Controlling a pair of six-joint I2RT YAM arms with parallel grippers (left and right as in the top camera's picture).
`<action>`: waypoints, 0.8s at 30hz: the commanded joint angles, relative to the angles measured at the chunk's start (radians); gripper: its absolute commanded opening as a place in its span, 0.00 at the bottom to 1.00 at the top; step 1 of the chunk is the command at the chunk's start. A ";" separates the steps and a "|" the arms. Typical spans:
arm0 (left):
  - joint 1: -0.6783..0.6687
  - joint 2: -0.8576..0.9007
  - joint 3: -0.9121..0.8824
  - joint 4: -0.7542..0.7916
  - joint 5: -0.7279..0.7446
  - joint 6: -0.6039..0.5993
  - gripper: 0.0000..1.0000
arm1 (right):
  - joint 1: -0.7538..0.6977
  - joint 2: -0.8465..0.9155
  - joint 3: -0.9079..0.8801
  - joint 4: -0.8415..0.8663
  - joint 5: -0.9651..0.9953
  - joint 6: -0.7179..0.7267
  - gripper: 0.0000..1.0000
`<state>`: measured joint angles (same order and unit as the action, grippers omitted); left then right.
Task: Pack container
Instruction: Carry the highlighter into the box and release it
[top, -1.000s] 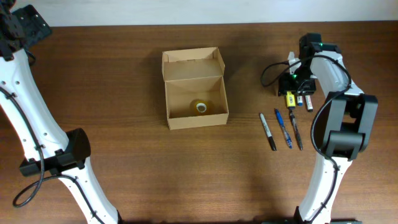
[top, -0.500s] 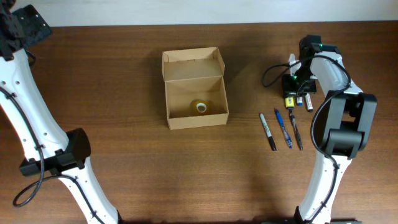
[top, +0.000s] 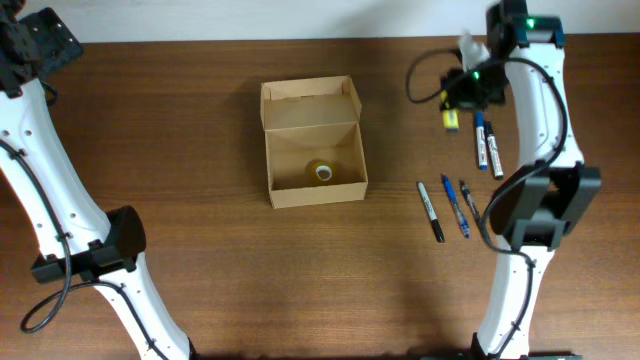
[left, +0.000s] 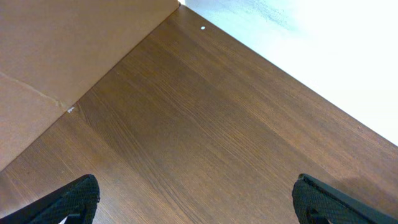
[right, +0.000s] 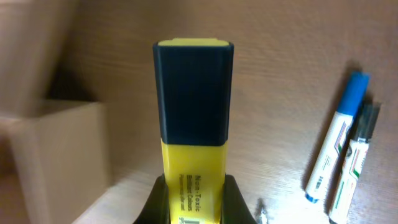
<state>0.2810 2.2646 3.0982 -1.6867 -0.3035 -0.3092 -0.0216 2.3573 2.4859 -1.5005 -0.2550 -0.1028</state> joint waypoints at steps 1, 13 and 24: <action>0.003 -0.008 -0.003 0.000 -0.007 0.012 1.00 | 0.115 -0.067 0.183 -0.057 -0.024 -0.058 0.04; 0.003 -0.008 -0.003 0.000 -0.007 0.012 1.00 | 0.523 -0.060 0.269 -0.175 -0.010 -0.657 0.04; 0.003 -0.008 -0.003 0.000 -0.007 0.012 1.00 | 0.595 -0.058 -0.055 0.010 0.005 -0.837 0.04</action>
<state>0.2810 2.2646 3.0982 -1.6867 -0.3038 -0.3088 0.5842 2.2971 2.5126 -1.5204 -0.2600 -0.8845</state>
